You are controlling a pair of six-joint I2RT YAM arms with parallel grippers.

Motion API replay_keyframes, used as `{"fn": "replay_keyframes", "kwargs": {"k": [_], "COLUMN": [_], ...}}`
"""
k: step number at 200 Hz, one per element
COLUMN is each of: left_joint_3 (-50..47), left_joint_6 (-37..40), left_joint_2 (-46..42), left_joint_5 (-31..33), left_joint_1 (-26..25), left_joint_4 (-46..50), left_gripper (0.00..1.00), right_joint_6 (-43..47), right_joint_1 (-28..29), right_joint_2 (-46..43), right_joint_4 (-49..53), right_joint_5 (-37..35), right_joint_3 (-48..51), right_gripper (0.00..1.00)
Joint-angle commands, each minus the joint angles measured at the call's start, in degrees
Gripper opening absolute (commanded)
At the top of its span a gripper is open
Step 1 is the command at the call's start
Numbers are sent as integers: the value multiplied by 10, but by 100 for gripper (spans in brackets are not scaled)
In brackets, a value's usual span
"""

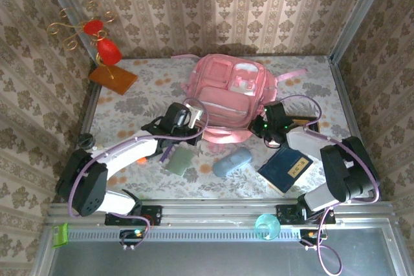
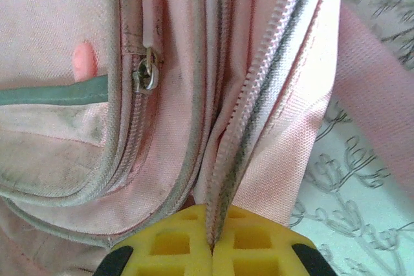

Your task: Pack the student bag

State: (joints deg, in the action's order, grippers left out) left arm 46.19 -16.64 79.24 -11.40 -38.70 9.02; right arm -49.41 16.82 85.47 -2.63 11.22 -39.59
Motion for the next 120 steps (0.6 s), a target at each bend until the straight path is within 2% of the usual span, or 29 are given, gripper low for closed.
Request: {"fn": "replay_keyframes", "kwargs": {"k": [1,41,74,120], "left_joint_3": [-11,-16,-16,20], "left_joint_6": [10,15,20,-11], "left_joint_2": [-32,-45,-44,-9], "left_joint_5": [21,27,-38,-77], "left_joint_1": [31,64,41,-5], "left_joint_4": [34,48,12,-26], "left_gripper": [0,0,0,0], "right_joint_6": [64,114,109,102], "right_joint_1": [-52,-127,-141,-139], "right_joint_2": [-20,-6,8,-53], "right_joint_4": [39,70,64,73], "right_joint_5": [-26,26,58,90], "right_joint_3": [-12,-49,-70,-25], "right_gripper": [0,0,0,38]}}
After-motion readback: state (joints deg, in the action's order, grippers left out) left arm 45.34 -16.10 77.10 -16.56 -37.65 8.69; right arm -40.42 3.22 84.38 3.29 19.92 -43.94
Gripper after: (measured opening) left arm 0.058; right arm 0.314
